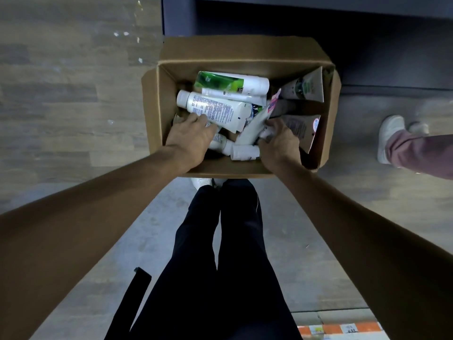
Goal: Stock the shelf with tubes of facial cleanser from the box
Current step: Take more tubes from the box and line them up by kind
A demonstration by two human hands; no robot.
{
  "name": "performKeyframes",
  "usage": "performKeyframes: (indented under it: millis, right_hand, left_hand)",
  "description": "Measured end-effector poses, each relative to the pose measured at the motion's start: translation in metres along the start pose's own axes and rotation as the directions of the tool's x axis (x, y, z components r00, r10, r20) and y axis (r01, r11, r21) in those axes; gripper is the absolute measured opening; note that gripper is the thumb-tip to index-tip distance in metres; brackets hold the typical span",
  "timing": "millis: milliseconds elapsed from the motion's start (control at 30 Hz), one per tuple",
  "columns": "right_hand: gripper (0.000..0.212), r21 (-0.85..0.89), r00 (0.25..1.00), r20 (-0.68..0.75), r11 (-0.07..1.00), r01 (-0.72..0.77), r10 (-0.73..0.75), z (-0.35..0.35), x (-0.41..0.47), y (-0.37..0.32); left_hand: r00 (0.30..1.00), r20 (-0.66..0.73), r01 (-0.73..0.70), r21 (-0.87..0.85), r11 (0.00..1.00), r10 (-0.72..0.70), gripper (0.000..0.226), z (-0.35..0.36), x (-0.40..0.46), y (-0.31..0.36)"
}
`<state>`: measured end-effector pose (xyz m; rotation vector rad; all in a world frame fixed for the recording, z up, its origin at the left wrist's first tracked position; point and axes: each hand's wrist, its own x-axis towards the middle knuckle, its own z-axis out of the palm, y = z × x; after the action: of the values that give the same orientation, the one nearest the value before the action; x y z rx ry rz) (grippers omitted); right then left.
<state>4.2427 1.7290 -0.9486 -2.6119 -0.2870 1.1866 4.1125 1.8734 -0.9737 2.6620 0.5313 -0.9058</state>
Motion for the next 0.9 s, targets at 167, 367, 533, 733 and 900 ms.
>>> performKeyframes:
  millis: [167,367,533,733,900]
  right_hand:
    - [0.024,0.147,0.997,0.027,0.987,0.067,-0.072,0.004,0.015,-0.005]
    - [0.050,0.253,0.997,0.026,0.964,-0.077,0.073,0.009,0.034,-0.011]
    - [0.056,0.220,0.995,0.064,0.972,-0.086,0.073,0.009,0.038,-0.012]
    - [0.048,0.047,0.994,0.105,0.998,0.034,-0.039,0.002,0.044,-0.011]
    - [0.048,0.001,0.988,0.095,0.993,0.120,-0.120,0.006,0.039,-0.006]
  left_hand:
    - [0.997,0.051,0.047,0.127,0.991,-0.054,0.052,0.006,0.010,-0.006]
    - [0.996,0.082,0.009,0.202,0.979,-0.026,0.048,0.002,0.015,-0.010]
    - [0.990,0.127,-0.081,0.091,0.993,0.069,0.034,-0.013,0.016,-0.012]
    - [0.976,0.064,0.217,-0.317,0.923,-0.208,0.038,-0.026,0.014,-0.005]
    - [0.912,0.085,0.318,-0.763,0.562,-0.401,0.033,-0.010,0.009,-0.001]
